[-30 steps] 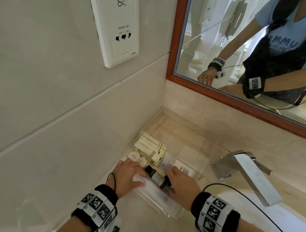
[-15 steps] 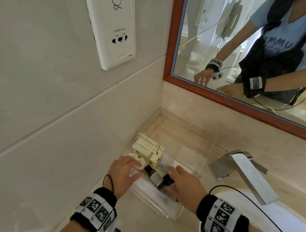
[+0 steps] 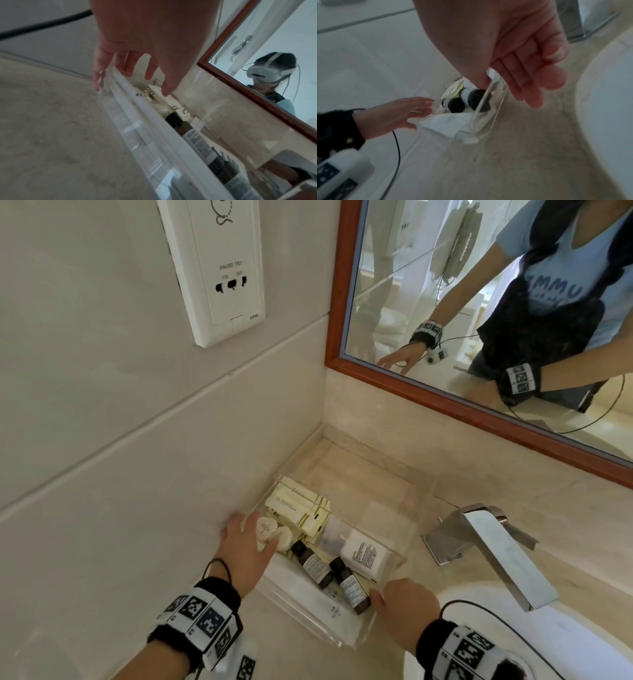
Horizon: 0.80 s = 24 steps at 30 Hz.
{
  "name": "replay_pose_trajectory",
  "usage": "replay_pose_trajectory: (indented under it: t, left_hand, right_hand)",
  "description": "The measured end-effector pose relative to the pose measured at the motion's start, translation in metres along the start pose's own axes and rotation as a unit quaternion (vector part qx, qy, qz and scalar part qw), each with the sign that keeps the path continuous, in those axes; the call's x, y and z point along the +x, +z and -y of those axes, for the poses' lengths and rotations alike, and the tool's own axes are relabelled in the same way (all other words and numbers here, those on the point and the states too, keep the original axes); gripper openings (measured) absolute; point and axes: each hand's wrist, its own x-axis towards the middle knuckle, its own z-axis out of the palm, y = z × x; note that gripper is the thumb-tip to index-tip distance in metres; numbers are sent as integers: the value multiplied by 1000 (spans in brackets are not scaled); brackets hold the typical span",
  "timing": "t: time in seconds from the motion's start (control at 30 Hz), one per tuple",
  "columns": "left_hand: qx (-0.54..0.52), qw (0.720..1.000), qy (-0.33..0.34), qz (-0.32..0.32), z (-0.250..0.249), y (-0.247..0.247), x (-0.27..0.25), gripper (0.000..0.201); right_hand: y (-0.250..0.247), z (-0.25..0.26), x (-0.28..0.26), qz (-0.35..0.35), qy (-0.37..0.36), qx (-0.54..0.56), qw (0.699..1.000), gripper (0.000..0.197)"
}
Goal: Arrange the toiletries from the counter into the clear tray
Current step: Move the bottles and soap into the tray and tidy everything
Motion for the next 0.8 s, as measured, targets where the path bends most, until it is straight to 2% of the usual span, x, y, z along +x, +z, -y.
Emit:
replay_pose_trajectory:
  t: [0.1,0.27,0.33,0.4,0.43,0.5,0.57,0.63,0.7,0.8]
  left_hand:
    - [-20,1000,-7,-12,-1,0,4,55]
    - [-24,1000,17,-8,-3,0,7,55]
    - [1,999,36,10,-6,-3,7,58]
    - [85,993,81,12,-14,-12,4,62]
    - [126,985,119,4,-19,-17,2,66]
    - [162,964,210,24,-31,-25,1,85]
    - [195,933,288,98,-38,-25,2,108]
    - [269,889,339,149,-38,-15,5,129]
    - [338,854,356,174,-38,-6,9,144]
    - [381,839,342,184,-46,0,16,153]
  right_hand:
    - [-1,-2,6,33,32,51,998,44]
    - [-9,-4,6,0,39,40,998,39]
    - [-13,0,3,-46,25,4,999,30]
    - [-20,7,-4,-165,-38,-18,985,20]
    - [-19,9,-5,-211,-58,-13,976,28]
    - [-11,18,-4,-235,-111,5,966,60]
    - [1,22,4,-172,-130,-41,976,107]
    - [10,24,14,-136,-117,-53,982,135]
    - [18,24,21,-105,-90,-36,990,151]
    - [21,27,29,-101,-77,-14,992,162]
